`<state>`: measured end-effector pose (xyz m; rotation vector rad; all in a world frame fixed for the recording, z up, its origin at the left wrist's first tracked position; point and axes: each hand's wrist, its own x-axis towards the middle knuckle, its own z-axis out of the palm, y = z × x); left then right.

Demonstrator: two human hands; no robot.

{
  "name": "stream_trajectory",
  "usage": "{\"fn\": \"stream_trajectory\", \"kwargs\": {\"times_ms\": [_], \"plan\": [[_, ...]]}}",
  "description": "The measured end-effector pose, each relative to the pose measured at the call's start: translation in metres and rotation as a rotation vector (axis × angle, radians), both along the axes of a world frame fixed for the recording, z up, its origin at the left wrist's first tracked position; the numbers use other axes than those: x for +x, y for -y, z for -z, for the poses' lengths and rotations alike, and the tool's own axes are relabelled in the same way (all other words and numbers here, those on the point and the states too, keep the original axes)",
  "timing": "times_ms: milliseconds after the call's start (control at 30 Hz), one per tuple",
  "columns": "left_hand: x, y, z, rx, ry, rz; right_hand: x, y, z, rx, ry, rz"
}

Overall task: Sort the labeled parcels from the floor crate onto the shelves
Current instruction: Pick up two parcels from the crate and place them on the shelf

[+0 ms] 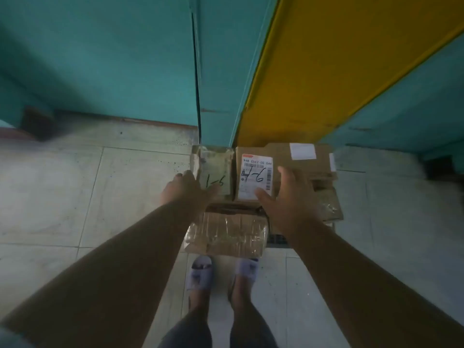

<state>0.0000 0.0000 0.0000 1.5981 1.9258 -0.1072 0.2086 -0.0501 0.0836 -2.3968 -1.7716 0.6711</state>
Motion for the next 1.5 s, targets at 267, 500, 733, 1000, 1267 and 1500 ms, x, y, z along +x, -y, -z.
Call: {"fn": "stream_trajectory", "kwargs": {"times_ms": [267,500,733,1000,1267,1500], "plan": [[0.016,0.001,-0.003,0.045,0.064,-0.148,0.000,-0.022,0.056,-0.186,-0.229,0.188],[-0.025,0.050,-0.058,0.104,0.374,-0.575,-0.018,-0.017,0.041,-0.164,-0.357,0.284],[-0.051,0.086,-0.107,-0.035,0.829,-0.784,-0.031,-0.023,0.038,-0.139,-0.273,0.242],[-0.063,0.104,-0.116,-0.046,0.899,-0.767,-0.057,-0.022,0.044,-0.095,-0.203,-0.008],[-0.037,0.123,-0.206,-0.013,0.954,-0.583,-0.003,0.025,-0.060,0.066,-0.583,0.271],[0.062,0.149,-0.301,0.083,0.917,-0.264,0.092,0.096,-0.181,0.355,-0.683,0.429]]}}
